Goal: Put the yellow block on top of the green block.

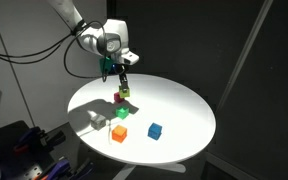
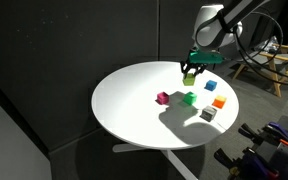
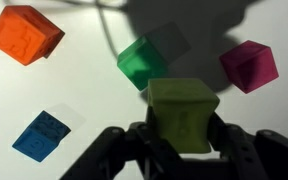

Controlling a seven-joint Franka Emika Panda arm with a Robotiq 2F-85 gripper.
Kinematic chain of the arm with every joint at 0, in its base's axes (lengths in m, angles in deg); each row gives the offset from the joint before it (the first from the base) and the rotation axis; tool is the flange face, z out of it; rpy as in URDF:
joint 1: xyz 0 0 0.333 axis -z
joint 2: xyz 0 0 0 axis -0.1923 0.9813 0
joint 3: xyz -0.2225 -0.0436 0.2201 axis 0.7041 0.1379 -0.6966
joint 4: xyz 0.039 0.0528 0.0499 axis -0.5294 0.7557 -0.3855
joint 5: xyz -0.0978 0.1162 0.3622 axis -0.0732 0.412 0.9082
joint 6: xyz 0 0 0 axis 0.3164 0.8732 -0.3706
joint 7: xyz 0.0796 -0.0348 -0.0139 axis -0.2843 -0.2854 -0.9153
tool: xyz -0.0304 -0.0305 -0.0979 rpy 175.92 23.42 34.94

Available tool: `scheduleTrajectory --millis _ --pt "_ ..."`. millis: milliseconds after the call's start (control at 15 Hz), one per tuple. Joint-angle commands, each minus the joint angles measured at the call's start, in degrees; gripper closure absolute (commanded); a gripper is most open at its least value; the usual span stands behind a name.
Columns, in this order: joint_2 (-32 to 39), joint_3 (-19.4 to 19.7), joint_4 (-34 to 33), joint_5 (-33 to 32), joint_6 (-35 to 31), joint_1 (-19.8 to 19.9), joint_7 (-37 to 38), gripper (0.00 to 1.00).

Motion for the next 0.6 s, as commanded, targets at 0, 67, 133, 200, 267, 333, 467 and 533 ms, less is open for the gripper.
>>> scheduleTrajectory --millis 0,67,133,200,267,333,467,533 --pt "0.44 1.27 -0.56 -0.52 -0.61 -0.69 1.05 0.75" --pt "0.37 1.42 -0.38 -0.47 -0.76 -0.7 1.07 0.75" --pt "0.23 1.62 -0.15 -0.5 -0.85 -0.74 1.24 0.75" --pt "0.12 1.75 -0.02 -0.46 -0.71 -0.74 1.31 0.75" --pt "-0.05 2.04 0.14 -0.7 -0.36 -0.87 1.81 0.75" --pt "-0.24 1.81 0.27 0.08 0.38 -0.62 1.36 0.75" --pt "-0.56 1.83 0.62 0.33 1.31 -0.61 1.55 0.75" --pt "-0.62 1.96 0.75 0.08 1.56 -0.73 1.97 0.75"
